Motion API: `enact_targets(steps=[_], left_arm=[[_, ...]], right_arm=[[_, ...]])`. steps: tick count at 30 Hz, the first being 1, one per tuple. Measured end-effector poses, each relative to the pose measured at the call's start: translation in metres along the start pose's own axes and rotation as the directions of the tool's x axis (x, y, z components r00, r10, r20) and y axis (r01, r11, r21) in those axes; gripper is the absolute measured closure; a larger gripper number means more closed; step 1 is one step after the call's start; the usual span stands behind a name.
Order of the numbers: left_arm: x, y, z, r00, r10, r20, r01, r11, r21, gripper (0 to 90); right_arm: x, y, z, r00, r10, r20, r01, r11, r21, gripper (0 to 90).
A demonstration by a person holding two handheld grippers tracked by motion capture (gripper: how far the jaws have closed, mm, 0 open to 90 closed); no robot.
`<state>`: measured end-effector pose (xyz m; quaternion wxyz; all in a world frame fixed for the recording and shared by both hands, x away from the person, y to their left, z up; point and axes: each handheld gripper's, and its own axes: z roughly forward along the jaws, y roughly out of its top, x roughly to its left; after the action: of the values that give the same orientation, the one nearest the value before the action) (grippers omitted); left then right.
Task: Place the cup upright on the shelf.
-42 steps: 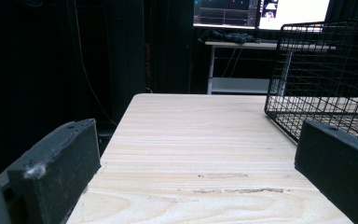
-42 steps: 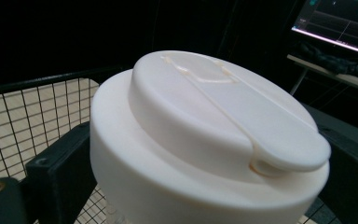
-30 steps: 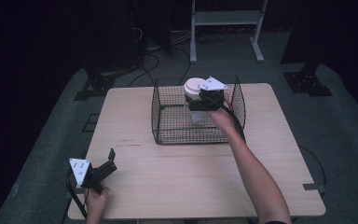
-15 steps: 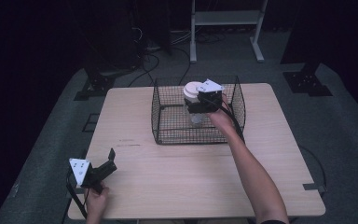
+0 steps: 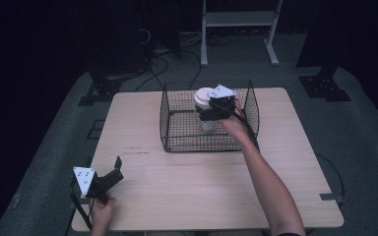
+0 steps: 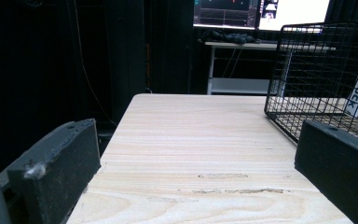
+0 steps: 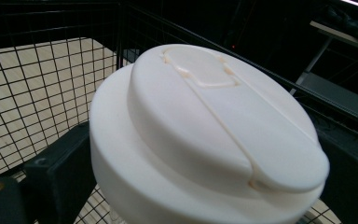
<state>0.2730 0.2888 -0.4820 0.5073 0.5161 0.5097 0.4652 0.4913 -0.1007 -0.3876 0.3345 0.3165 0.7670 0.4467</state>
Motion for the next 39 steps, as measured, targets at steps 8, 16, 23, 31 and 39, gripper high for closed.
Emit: enact_targets(steps=[8, 16, 23, 31, 39], left_arm=[[-0.0002, 0.0, 0.0001, 1.0, 0.001, -0.001, -0.001, 1.0, 0.0, 0.0], [-0.0001, 0.0, 0.0001, 1.0, 0.0, 0.0, 0.0, 1.0, 0.0, 0.0], [0.0001, 0.0, 0.0002, 1.0, -0.001, 0.0, 0.001, 1.0, 0.0, 0.0], [0.0001, 0.0, 0.0002, 1.0, 0.0, 0.0, 0.0, 1.0, 0.001, 0.0], [-0.0001, 0.0, 0.0005, 1.0, -0.001, -0.002, 0.001, 1.0, 0.002, 0.0]], right_arm=[[-0.0029, -0.0013, -0.0023, 0.9999, 0.017, 0.001, -0.017, 1.0, 0.011, 3.7], [-0.0027, -0.0012, -0.0021, 0.9996, 0.028, 0.002, -0.028, 1.0, 0.012, 3.5], [-0.0039, -0.0012, -0.0019, 0.9995, 0.032, -0.004, -0.032, 0.999, 0.009, 3.2], [-0.0047, -0.0002, -0.0032, 0.9988, 0.046, -0.013, -0.046, 0.999, -0.005, 2.5], [-0.0048, 0.0028, -0.0066, 0.9986, 0.05, -0.018, -0.05, 0.998, -0.03, 2.4]])
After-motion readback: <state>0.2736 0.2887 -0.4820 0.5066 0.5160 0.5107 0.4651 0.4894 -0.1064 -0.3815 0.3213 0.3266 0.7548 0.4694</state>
